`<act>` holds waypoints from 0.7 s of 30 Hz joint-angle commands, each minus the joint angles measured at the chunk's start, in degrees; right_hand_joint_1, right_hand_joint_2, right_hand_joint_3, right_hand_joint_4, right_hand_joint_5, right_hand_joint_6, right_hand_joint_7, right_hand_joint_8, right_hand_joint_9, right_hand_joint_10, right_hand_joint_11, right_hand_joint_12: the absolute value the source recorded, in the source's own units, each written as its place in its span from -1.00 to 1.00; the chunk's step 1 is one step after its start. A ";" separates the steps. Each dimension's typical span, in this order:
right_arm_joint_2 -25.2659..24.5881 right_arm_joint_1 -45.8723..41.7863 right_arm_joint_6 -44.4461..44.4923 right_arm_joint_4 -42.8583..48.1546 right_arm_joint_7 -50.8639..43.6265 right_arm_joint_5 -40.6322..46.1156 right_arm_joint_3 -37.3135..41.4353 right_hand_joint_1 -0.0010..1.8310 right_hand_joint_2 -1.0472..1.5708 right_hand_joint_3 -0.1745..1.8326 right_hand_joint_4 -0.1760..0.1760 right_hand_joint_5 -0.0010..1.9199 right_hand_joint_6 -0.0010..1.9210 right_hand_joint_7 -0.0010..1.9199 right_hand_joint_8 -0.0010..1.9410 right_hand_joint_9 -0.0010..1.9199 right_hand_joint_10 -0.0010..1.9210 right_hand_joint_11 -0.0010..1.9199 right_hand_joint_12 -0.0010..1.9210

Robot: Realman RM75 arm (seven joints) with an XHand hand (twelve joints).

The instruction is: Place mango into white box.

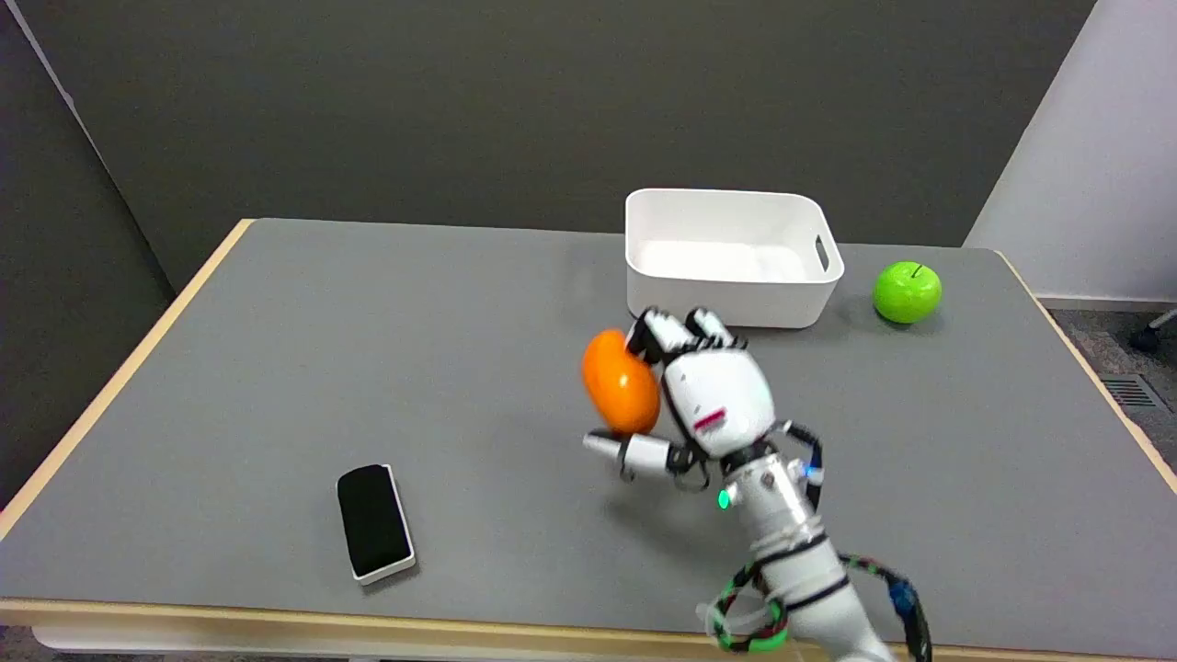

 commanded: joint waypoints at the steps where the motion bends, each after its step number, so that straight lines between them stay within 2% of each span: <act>1: 6.95 14.62 -10.47 1.29 -0.02 2.94 16.78 0.20 0.75 -0.50 -1.00 -0.50 0.80 -0.43 0.85 -0.13 1.00 -0.78 1.00; 5: 8.86 25.72 -12.42 -8.81 -2.38 11.89 14.96 0.20 0.75 -0.50 -1.00 -0.51 0.80 -0.43 0.85 -0.12 1.00 -0.77 1.00; 11: 8.51 40.81 -16.47 -27.05 -2.14 19.31 10.55 0.20 0.76 -0.51 -1.00 -0.51 0.80 -0.44 0.86 -0.12 1.00 -0.80 1.00; 17: 5.68 51.69 -21.24 -43.71 -1.97 21.74 6.18 0.19 0.76 -0.51 -1.00 -0.52 0.82 -0.45 0.87 -0.14 1.00 -0.84 1.00; 21: 4.44 54.45 -23.05 -50.04 -0.19 21.82 3.22 0.19 0.77 -0.52 -1.00 -0.53 0.82 -0.46 0.88 -0.15 1.00 -0.91 1.00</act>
